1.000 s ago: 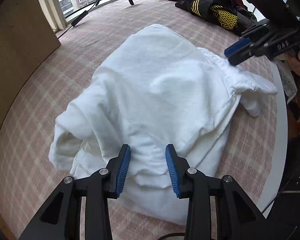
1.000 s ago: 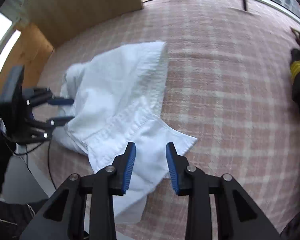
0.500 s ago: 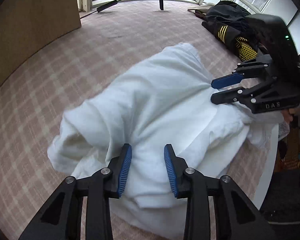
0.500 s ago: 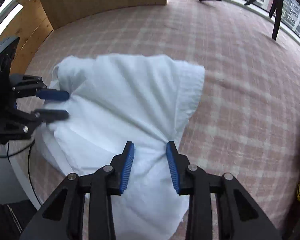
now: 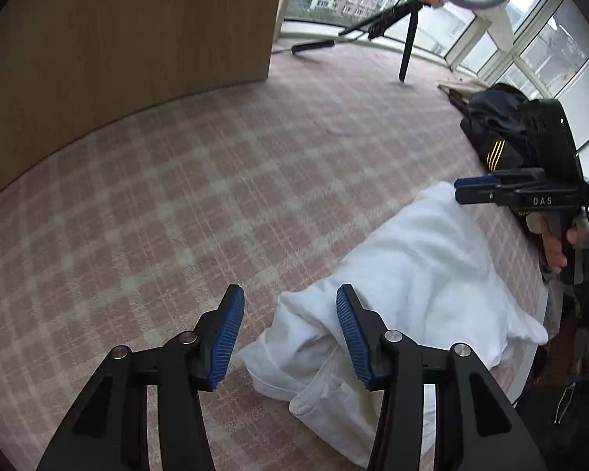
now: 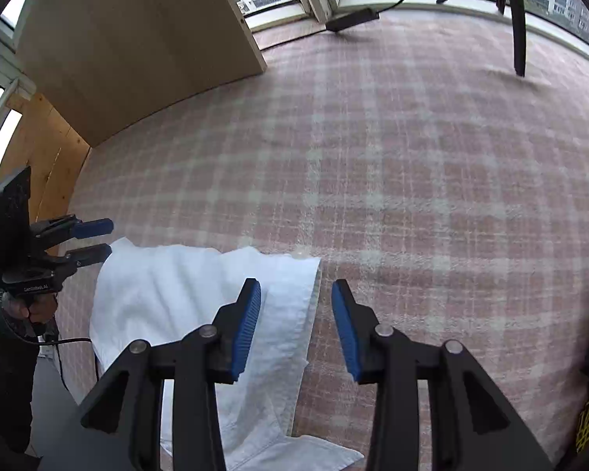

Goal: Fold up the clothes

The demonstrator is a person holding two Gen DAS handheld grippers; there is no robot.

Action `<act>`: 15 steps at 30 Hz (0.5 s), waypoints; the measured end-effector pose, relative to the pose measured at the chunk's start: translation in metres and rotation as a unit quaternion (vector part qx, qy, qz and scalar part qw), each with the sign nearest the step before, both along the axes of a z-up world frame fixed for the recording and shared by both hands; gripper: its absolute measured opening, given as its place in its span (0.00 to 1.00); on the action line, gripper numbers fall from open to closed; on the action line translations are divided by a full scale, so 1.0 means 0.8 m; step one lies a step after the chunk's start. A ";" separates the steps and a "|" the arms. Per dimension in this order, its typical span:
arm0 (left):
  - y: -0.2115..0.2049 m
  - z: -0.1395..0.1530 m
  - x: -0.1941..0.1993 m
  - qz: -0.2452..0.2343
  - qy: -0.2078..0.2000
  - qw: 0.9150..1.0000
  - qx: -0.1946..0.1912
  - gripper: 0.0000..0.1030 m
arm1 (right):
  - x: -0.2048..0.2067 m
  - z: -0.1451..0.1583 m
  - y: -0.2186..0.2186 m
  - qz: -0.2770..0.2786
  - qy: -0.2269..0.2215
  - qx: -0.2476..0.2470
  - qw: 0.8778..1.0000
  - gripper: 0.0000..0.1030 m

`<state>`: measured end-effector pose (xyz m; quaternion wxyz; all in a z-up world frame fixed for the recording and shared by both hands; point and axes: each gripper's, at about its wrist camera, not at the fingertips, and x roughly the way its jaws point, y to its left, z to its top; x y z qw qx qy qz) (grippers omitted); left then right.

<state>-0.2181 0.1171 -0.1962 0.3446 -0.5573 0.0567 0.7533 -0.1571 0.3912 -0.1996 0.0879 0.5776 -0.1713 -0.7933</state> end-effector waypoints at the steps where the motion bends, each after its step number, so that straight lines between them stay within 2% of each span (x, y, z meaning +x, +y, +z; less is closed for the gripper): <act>1: 0.001 -0.006 0.002 -0.007 -0.007 1.000 -0.001 0.46 | 0.001 -0.003 0.003 -0.004 0.001 -0.016 1.000 0.37; 3: 0.000 -0.007 0.005 -0.016 -0.025 0.999 0.019 0.43 | 0.005 -0.009 0.007 -0.010 0.002 -0.050 0.999 0.51; 6: 0.002 -0.008 0.010 -0.011 -0.031 0.999 0.030 0.30 | 0.001 -0.019 0.000 -0.007 -0.009 -0.061 0.998 0.51; 7: 0.003 -0.008 0.012 -0.011 -0.027 0.999 0.029 0.26 | -0.001 -0.019 -0.004 -0.002 -0.008 -0.057 0.998 0.48; 8: 0.005 -0.007 0.017 -0.014 -0.017 0.999 0.024 0.22 | -0.003 -0.019 -0.008 0.004 -0.007 -0.053 0.999 0.32; 10: 0.007 -0.003 0.025 -0.022 0.006 1.000 0.005 0.14 | -0.002 -0.015 -0.014 0.014 0.001 -0.046 0.999 0.23; 11: 0.007 -0.003 0.029 -0.028 0.017 0.999 -0.009 0.11 | 0.000 -0.011 -0.015 0.018 0.009 -0.043 0.999 0.08; 13: 0.005 -0.008 0.033 -0.036 0.032 0.998 -0.040 0.08 | 0.009 -0.005 -0.012 0.021 0.022 -0.025 0.999 0.07; 15: -0.008 -0.021 0.026 -0.013 0.011 0.999 -0.050 0.05 | 0.011 -0.014 -0.013 0.028 0.012 0.022 0.999 0.07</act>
